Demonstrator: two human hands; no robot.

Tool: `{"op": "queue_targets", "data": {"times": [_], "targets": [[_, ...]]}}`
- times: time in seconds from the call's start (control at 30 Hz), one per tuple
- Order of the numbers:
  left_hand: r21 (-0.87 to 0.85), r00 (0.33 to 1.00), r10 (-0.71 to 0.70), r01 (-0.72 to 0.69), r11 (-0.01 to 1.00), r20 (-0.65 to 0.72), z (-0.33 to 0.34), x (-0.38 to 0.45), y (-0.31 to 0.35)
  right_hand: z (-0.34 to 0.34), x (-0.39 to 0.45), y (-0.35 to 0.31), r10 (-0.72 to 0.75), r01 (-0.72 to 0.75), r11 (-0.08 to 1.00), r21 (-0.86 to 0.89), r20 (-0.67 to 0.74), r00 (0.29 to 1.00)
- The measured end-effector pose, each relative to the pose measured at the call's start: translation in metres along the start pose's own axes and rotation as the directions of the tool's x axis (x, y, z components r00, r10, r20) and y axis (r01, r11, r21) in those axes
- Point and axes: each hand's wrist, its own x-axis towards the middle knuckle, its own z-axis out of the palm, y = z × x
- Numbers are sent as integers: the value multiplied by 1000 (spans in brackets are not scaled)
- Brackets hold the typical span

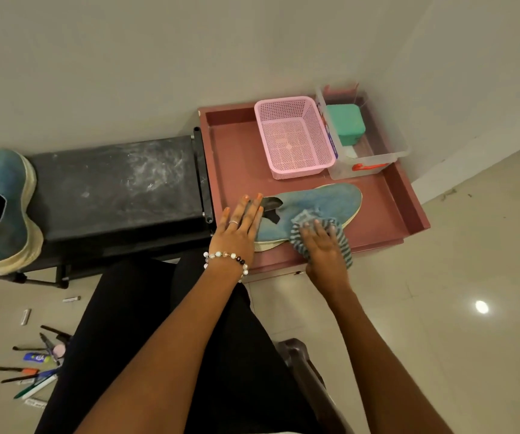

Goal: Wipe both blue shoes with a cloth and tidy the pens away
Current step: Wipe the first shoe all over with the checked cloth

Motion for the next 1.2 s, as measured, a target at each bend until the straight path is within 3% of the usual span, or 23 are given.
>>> {"op": "queue_targets", "data": {"times": [0.1, 0.17, 0.2, 0.27, 0.33, 0.4, 0.47, 0.53, 0.57, 0.6, 0.67, 0.73, 0.8, 0.9, 0.97, 1.07, 1.2], "targets": [[15, 999, -26, 25, 1000, 47, 4, 8, 2, -3, 7, -20, 217, -217, 976, 6, 42, 975], [17, 997, -35, 33, 999, 71, 5, 12, 4, -6, 14, -61, 389, -398, 897, 191, 83, 917], [20, 996, -37, 36, 999, 82, 6, 13, 4, -6, 15, -81, 394, -408, 870, 278, 108, 913], [42, 994, -37, 33, 999, 102, 7, 13, 3, -1, 7, -102, 214, -241, 907, 345, 117, 970], [81, 993, -38, 29, 996, 109, 9, 13, 4, 4, -2, -79, -57, 48, 968, 248, 31, 998], [92, 995, -42, 34, 995, 90, 11, 15, 5, 9, -2, -39, -168, 166, 981, 102, 5, 986], [96, 995, -55, 46, 994, 89, 10, 16, 8, 6, 6, -31, -34, 33, 999, 33, 36, 999], [94, 991, -69, 59, 994, 115, 10, 15, 11, 9, 13, -62, 168, -178, 980, 86, 115, 979], [100, 990, -78, 66, 993, 120, 11, 16, 11, 8, 14, -82, 197, -217, 965, 150, 139, 971], [111, 988, -95, 82, 990, 120, 12, 16, 11, 9, 13, -95, 165, -201, 952, 231, 164, 973], [145, 986, -119, 102, 984, 113, 11, 15, 10, 5, 7, -89, -7, -31, 952, 304, 123, 992], [154, 987, -105, 86, 984, 121, 10, 14, 12, 7, 7, -60, -116, 105, 978, 179, 50, 992], [131, 988, -89, 72, 989, 129, 11, 15, 13, 9, 13, -63, -57, 47, 991, 124, 76, 996], [133, 990, -117, 106, 985, 77, 18, 17, 9, 13, 18, -102, 131, -145, 970, 193, 80, 988], [124, 989, -117, 105, 987, 87, 17, 16, 8, 4, 15, -89, 64, -95, 954, 284, 117, 991], [110, 990, -53, 39, 993, 129, 9, 15, 12, -13, 15, -42, -129, 96, 976, 196, 162, 978], [121, 988, -111, 98, 988, 107, 13, 17, 11, 3, 39, -72, -54, 42, 998, 50, 262, 964]]}}
